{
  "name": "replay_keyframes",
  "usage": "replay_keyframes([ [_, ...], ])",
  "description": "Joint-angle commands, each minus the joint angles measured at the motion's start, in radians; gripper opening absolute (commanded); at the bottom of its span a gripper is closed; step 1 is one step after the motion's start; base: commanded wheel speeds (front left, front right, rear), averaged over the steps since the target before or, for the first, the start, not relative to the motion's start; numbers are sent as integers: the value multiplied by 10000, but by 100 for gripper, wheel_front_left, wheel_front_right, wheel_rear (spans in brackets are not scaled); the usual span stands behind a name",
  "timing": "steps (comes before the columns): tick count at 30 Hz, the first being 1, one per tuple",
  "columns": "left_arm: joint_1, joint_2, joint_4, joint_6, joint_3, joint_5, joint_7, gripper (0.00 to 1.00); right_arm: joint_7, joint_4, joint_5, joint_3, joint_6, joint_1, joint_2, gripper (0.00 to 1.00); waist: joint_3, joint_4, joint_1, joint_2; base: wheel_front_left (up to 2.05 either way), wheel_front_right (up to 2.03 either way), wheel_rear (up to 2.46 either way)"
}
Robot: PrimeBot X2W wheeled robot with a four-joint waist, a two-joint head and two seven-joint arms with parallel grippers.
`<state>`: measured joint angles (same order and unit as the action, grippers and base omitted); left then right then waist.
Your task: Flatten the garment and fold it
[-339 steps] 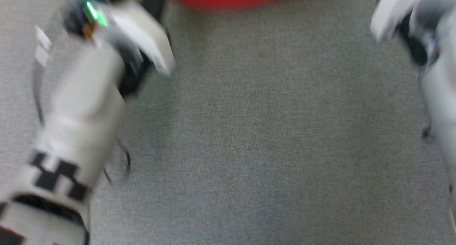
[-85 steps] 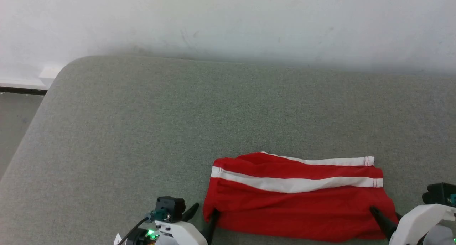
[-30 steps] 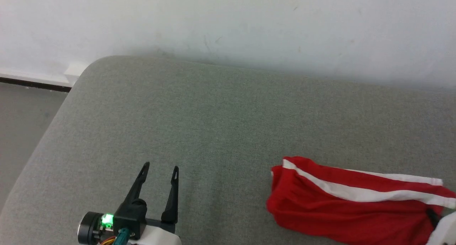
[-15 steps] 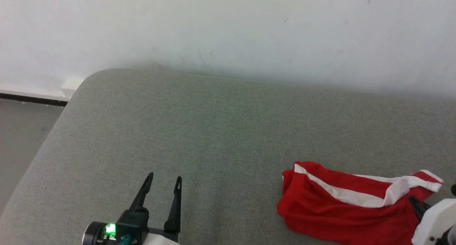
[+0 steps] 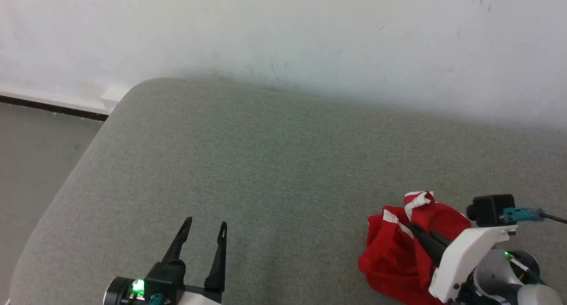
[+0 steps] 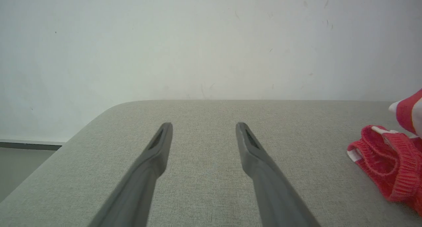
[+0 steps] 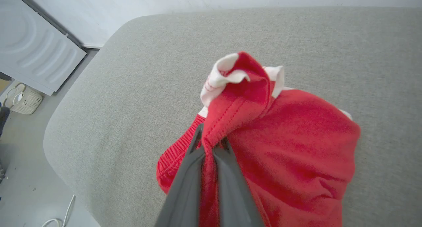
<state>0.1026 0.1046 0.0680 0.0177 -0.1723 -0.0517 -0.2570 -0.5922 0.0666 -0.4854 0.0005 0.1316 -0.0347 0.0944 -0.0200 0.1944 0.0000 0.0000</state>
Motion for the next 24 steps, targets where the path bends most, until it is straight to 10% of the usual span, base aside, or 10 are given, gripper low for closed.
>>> replay_keyframes([
  [1,52,-35,21,-75,32,66,-47,100,-42,3,27,126,-9,199,-57,0,99,148,0,0,0,0,0],
  [12,-188,-199,0,-208,66,129,-47,100,517,-1890,659,1460,-9,1004,-270,0,455,511,0,0,0,0,0],
  [13,-207,-210,8,-219,67,132,-47,100,629,-2083,800,1598,-9,1081,-221,100,486,523,0,0,0,0,0],
  [24,-228,-275,86,-278,199,166,-47,100,1436,-2399,137,3625,-9,1668,118,100,224,208,0,0,0,0,0],
])
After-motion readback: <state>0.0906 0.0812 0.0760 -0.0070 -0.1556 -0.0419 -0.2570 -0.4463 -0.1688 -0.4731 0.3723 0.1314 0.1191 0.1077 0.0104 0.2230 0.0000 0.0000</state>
